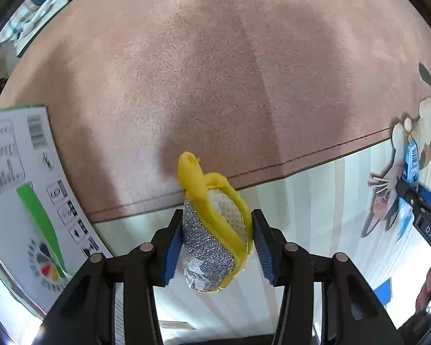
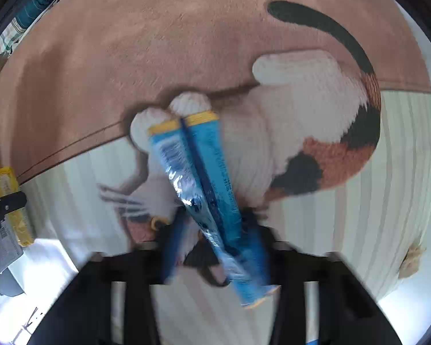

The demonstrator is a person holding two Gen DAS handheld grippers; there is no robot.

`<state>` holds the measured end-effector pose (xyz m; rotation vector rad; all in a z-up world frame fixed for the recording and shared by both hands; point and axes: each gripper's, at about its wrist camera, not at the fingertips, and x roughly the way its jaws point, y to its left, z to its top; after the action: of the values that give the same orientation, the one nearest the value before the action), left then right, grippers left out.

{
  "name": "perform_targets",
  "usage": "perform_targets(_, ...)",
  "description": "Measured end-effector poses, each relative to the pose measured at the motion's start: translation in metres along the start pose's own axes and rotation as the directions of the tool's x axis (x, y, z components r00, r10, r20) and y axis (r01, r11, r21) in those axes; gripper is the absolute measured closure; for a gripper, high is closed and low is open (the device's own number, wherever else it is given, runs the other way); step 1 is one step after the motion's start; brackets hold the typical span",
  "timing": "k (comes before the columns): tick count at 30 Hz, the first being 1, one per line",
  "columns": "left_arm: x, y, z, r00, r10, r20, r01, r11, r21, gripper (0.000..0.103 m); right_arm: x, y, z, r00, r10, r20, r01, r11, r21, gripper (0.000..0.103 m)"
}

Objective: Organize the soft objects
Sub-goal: 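Grasp the yellow-and-silver sponge with the left tool while the right tool grasps the blue tube package, then carry the sponge and blue tube package into the box and release both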

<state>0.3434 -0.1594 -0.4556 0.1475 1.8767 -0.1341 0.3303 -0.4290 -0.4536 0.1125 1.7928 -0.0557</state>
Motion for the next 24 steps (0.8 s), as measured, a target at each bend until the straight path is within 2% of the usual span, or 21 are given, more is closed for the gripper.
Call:
perform_targets(3,0.006,-0.007,-0.015,1.0,-0.017,0.011,0.017,1.0,-0.008,0.059,0.004,0.008,-0.022,0.998,0.063,-0.03,-0.063,0.998,0.014,0.076)
perform_targets(6,0.011,-0.013,-0.031,1.0,-0.002,0.027,0.002,1.0,-0.004,0.058,0.008,0.018,-0.042,0.995,0.091,-0.048,-0.09,0.996,0.01,0.076)
perform_targets(8,0.014,-0.008,-0.039,0.999,0.017,0.034,-0.017,1.0,0.002,0.058,0.008,0.022,-0.051,0.996,0.085,-0.041,-0.085,0.996,0.01,0.076)
perform_targets(9,0.014,-0.015,-0.032,0.999,0.025,0.031,-0.025,1.0,0.004,0.058,0.008,0.024,-0.055,0.996,0.076,-0.036,-0.076,0.997,0.008,0.076)
perform_targets(12,0.034,-0.018,-0.044,1.0,0.027,0.011,-0.027,1.0,-0.003,0.055,0.009,0.028,-0.061,0.998,0.058,-0.031,-0.058,0.998,0.008,0.074)
perform_targets(15,0.04,-0.012,-0.053,1.0,0.011,0.012,-0.011,1.0,-0.015,0.05,0.012,0.035,-0.058,0.998,0.043,-0.044,-0.043,0.999,0.005,0.064)
perform_targets(16,0.043,-0.01,-0.055,1.0,0.005,0.006,-0.005,1.0,-0.011,0.046,0.013,0.034,-0.06,0.998,0.042,-0.047,-0.042,0.999,0.006,0.059)
perform_targets(17,0.046,-0.008,-0.059,1.0,-0.003,0.002,0.003,1.0,-0.005,0.041,0.017,0.04,-0.064,0.998,0.047,-0.049,-0.047,0.999,0.009,0.057)
perform_targets(19,0.052,-0.01,-0.067,1.0,-0.003,0.003,0.003,1.0,0.007,0.037,0.018,0.042,-0.069,0.998,0.046,-0.052,-0.046,0.999,0.009,0.055)
perform_targets(20,0.054,-0.011,-0.072,1.0,0.0,0.015,0.0,1.0,0.014,0.032,0.029,0.031,-0.064,0.998,0.047,-0.052,-0.047,0.999,0.009,0.054)
perform_targets(24,0.06,-0.006,-0.076,0.999,-0.015,0.046,0.015,1.0,0.002,0.016,0.032,0.03,-0.077,0.998,0.047,-0.047,-0.046,0.999,0.016,0.053)
